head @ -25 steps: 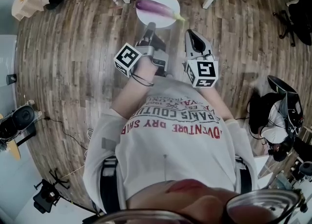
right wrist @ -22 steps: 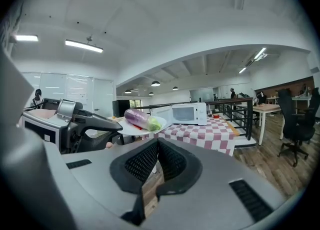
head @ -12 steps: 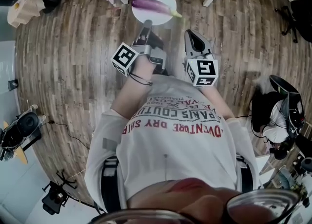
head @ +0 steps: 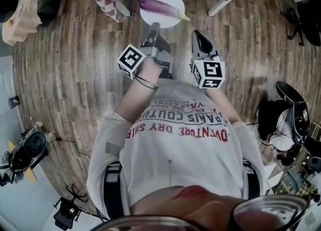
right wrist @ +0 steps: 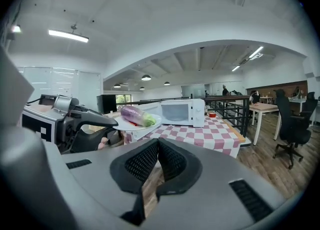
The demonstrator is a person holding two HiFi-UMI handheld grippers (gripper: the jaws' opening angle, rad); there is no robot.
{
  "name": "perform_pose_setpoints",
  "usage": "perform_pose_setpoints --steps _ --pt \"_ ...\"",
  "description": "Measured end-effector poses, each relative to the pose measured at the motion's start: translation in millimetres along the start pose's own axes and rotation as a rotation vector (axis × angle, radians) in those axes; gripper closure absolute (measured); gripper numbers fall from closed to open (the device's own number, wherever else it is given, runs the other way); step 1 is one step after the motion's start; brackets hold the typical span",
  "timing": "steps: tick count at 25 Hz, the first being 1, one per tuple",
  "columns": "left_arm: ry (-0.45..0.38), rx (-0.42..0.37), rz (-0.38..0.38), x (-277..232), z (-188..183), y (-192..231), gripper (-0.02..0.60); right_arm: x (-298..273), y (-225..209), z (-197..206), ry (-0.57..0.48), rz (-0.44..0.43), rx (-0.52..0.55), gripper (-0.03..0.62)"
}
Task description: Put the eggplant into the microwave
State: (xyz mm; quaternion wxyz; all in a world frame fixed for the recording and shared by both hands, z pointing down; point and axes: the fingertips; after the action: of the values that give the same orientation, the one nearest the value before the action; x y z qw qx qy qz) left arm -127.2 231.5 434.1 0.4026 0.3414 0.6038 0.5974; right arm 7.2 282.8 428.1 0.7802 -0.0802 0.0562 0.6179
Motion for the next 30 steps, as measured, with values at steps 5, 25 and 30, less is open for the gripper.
perform_pose_setpoints --steps 5,25,30 --pt "0.037 0.006 0.017 -63 -40 -9 0.548 -67 -6 -20 0.004 0.041 0.017 0.568" --pt "0.064 0.036 -0.033 -212 -96 10 0.548 -227 -58 -27 0.041 0.059 -0.013 0.568" --pt "0.004 0.03 -0.038 -259 -102 9 0.548 -275 -88 -40 0.014 0.0 -0.004 0.568"
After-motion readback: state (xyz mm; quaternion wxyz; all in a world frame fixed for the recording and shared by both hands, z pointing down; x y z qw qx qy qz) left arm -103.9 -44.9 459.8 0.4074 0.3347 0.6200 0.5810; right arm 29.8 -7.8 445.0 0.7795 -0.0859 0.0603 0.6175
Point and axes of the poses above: the fingertips, and each gripper's own axes: x backward along the fingers, y to its left, z out of its underside, and after that the axes turned 5 degrees about -y, right-handed
